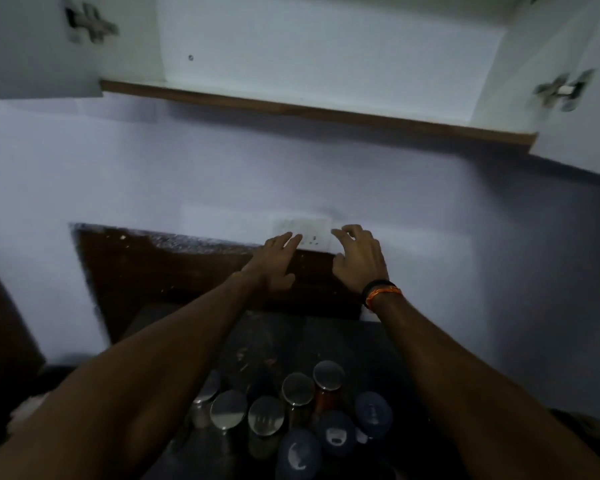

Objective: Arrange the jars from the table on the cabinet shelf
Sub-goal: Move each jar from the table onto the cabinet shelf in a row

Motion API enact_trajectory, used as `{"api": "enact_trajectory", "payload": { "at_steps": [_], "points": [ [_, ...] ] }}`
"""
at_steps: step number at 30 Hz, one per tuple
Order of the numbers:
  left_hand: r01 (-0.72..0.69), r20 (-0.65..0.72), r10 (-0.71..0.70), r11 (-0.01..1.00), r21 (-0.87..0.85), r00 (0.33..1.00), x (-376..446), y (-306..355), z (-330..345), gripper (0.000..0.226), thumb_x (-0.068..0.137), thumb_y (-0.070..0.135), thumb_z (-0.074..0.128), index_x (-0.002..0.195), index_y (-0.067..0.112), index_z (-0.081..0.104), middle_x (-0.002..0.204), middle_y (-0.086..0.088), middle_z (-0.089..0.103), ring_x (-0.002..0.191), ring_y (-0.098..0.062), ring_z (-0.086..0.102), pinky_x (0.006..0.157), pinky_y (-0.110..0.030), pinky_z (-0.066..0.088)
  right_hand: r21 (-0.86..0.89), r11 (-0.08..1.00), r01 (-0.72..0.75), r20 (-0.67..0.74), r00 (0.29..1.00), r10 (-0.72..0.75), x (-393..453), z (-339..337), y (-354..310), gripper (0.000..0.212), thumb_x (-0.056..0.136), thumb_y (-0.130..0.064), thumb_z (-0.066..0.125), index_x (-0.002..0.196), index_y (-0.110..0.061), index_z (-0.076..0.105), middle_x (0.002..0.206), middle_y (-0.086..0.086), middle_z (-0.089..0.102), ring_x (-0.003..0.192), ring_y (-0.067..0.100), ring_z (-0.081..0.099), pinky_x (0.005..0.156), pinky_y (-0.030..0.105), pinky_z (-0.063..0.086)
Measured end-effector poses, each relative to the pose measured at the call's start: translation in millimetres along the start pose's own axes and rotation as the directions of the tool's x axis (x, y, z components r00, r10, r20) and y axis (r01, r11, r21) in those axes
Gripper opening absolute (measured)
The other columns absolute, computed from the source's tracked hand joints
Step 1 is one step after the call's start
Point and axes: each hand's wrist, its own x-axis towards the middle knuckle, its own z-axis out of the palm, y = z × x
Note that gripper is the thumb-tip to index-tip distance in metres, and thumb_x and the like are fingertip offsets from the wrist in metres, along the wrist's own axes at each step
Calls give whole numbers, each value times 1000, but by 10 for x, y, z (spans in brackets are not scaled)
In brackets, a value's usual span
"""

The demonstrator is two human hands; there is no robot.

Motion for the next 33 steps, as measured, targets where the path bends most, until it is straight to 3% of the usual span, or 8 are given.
{"api": "enact_trajectory", "payload": {
  "at_steps": [6, 10, 14, 20, 25, 29, 33],
  "points": [
    [206, 155, -186, 971, -125, 970, -667, -222, 564, 88, 88, 27, 67, 159, 13, 17, 162, -14, 24, 143, -39, 31, 115, -51, 34, 100, 994, 48, 222, 973, -69, -491, 799, -195, 54, 88, -13, 58, 142, -16, 53, 140, 7, 48, 125, 28, 48, 108, 41, 41],
    [282, 272, -230, 944, -172, 934, -1085, -211, 997, 87, 87, 33, 70, 157, 10, 23, 158, -14, 31, 141, -36, 36, 116, -47, 34, 166, 986, 25, 359, 930, -84, -937, 1192, -224, 53, 87, -11, 56, 139, -18, 55, 137, 6, 51, 122, 28, 50, 106, 40, 42],
    [334, 304, -265, 920, -203, 915, -1416, -84, 1378, 77, 87, 28, 71, 152, 13, 32, 154, -12, 39, 138, -32, 41, 112, -41, 37, 170, 985, 8, 461, 883, -86, -1456, 1445, -189, 50, 87, -13, 56, 136, -19, 56, 135, 6, 54, 123, 28, 51, 105, 41, 42],
    [351, 345, -280, 923, -160, 896, -1727, 33, 1708, 70, 89, 20, 66, 151, 14, 34, 151, -11, 42, 137, -31, 44, 108, -42, 42, 155, 988, 23, 494, 864, -97, -2001, 1710, -100, 41, 88, -10, 53, 128, -14, 63, 131, 7, 61, 120, 29, 53, 102, 35, 41],
    [341, 279, -296, 931, -132, 914, -1917, 7, 1827, 64, 89, 30, 64, 146, 15, 41, 139, -9, 54, 125, -28, 53, 102, -39, 43, 108, 989, 98, 474, 870, -138, -2152, 1901, -199, 33, 95, -29, 49, 123, -21, 63, 124, 2, 64, 114, 25, 53, 99, 38, 40],
    [349, 260, -292, 914, -207, 920, -2000, -72, 1864, 56, 88, 31, 67, 138, 15, 48, 134, -9, 57, 124, -25, 53, 106, -39, 41, 28, 984, 178, 473, 865, -170, -2172, 2051, -285, 51, 87, -47, 54, 130, -22, 58, 130, -2, 60, 119, 23, 47, 100, 42, 37],
    [339, 229, -286, 911, -237, 930, -2046, -144, 1941, 53, 87, 30, 67, 135, 16, 51, 131, -7, 57, 124, -24, 51, 107, -36, 38, -23, 979, 204, 542, 825, -160, -2129, 2184, -344, 80, 81, -64, 54, 148, -21, 42, 148, 3, 46, 140, 29, 33, 108, 48, 29]
  ]
}}
